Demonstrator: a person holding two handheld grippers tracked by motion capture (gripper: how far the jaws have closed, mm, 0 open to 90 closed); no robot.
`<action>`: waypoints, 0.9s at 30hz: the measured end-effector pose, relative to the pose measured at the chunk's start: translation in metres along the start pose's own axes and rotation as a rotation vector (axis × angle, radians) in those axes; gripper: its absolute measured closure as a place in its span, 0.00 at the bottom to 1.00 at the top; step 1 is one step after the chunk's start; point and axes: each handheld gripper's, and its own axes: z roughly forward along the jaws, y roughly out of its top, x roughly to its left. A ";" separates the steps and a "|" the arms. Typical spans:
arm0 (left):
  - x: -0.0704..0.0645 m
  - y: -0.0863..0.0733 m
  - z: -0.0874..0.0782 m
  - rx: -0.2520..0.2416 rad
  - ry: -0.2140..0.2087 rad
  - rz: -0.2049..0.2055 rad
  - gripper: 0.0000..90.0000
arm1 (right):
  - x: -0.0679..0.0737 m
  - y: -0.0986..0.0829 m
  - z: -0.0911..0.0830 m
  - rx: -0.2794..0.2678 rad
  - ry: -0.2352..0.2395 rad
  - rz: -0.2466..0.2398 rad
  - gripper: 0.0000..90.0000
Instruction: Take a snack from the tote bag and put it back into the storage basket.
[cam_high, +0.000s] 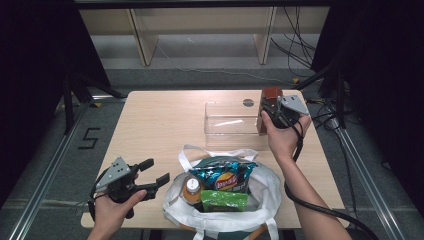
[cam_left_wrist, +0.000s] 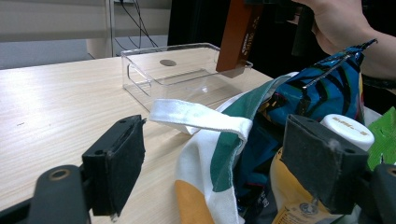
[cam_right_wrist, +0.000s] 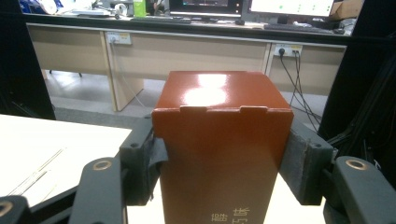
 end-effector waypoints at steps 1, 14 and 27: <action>0.000 0.000 0.000 -0.003 -0.005 0.002 0.23 | 0.000 0.000 0.000 0.001 0.003 -0.002 0.43; 0.000 0.000 0.000 0.003 0.003 0.002 0.23 | -0.002 -0.006 0.004 0.020 -0.003 -0.002 0.43; 0.000 0.000 -0.001 0.005 0.004 0.005 0.23 | -0.001 -0.014 0.006 0.046 -0.002 0.012 0.43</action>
